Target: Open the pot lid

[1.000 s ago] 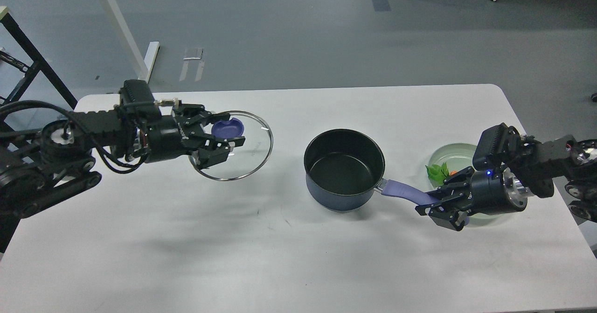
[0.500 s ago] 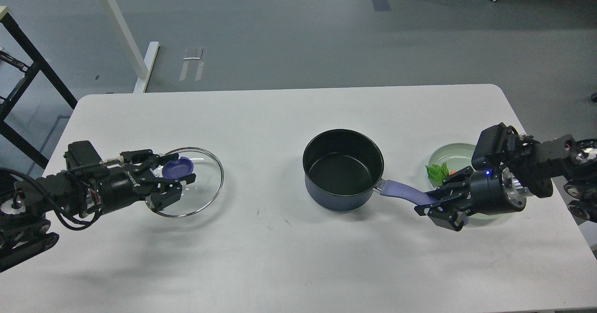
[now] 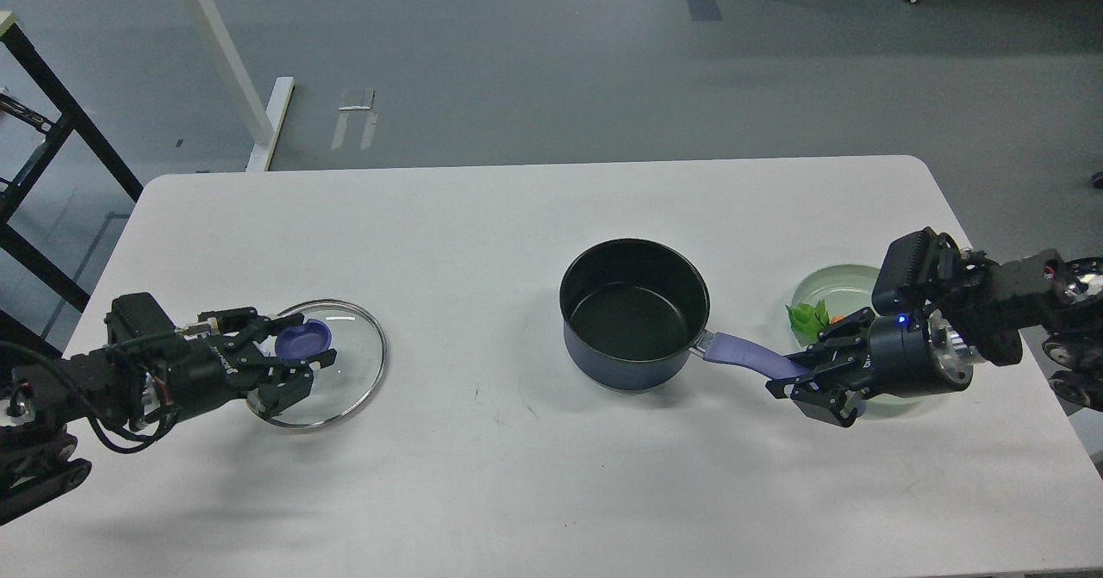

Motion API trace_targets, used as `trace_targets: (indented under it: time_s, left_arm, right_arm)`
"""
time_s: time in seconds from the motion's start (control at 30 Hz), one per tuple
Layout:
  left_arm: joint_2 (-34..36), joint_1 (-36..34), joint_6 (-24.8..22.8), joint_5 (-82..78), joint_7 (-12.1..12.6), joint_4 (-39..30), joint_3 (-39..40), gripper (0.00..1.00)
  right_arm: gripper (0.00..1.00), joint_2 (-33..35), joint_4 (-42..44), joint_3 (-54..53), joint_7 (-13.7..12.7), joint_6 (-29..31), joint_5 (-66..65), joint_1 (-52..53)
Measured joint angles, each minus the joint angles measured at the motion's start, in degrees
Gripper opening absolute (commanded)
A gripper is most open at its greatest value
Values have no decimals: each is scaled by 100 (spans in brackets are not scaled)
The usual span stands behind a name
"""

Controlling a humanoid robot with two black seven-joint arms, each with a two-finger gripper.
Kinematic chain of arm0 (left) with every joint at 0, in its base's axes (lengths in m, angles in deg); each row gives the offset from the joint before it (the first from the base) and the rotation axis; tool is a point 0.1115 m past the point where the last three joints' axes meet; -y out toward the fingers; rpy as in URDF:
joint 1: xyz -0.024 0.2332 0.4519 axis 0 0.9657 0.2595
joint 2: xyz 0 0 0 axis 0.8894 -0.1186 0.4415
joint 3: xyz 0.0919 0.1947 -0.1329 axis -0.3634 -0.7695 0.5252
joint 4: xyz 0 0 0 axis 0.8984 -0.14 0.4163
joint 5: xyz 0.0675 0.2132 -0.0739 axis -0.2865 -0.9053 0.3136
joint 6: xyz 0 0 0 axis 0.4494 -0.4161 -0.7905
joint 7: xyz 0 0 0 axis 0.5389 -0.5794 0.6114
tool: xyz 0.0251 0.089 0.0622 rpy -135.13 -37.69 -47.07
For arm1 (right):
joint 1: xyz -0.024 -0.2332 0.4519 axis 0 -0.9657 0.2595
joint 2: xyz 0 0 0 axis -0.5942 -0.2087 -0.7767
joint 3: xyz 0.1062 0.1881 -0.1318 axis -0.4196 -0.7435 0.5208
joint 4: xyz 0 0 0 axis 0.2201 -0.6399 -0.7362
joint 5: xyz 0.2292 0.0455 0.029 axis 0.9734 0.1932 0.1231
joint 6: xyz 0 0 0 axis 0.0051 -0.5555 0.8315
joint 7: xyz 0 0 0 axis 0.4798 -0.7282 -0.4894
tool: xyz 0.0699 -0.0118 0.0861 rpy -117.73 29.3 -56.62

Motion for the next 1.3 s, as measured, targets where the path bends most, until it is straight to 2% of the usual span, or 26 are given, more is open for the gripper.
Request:
trace_targets:
  time_s: [0.1,0.23,0.4,0.53,0.67,0.8,0.87,1.0,1.17,1.23,1.27,1.3]
  left_arm:
    - [-49,9,-8,-3,3,42,0,93]
    - [-68,1,-16,34,2,19,-1,98]
    - [11,-97,-57,111,3,-96,90,99]
    - [243,-284,-204,704,2,-541,156,99]
    - [460,-631,-993,2395,2,-1102,347,99]
    - [313,-765,-1893,4811,3,-1216,830,99]
    - [217,-775,-2135,5982,3,-1221,969,99]
    - [-25,-775,-2225,8301,3,-1093,1110,99]
    - [-629,-715,-2533,9468,2,-435,1680,99]
    - [-859,-613,-2887,9765,0,-188,1930,99]
    - [-955,-540,-3106,9904,0,-48,2031,99]
    - [-1028,-480,-3325,10020,0,86,2106,99]
  right_arm:
    - [34,8,0,0,0,0,0,0]
    - [34,19,0,0,0,-1,0,0]
    - [35,30,-5,0,0,-4,0,0]
    - [35,51,-8,0,0,-7,0,6]
    - [36,57,-9,0,0,-15,1,9]
    - [36,57,-8,0,0,-17,8,9]
    - [36,57,-6,0,0,-17,9,7]
    - [36,57,-3,0,0,-26,16,1]
    - [38,68,-6,6,0,-94,21,0]
    - [46,76,-8,8,0,-95,44,0]
    - [55,79,-7,8,0,-96,66,0]
    - [59,83,-7,9,0,-96,89,0]
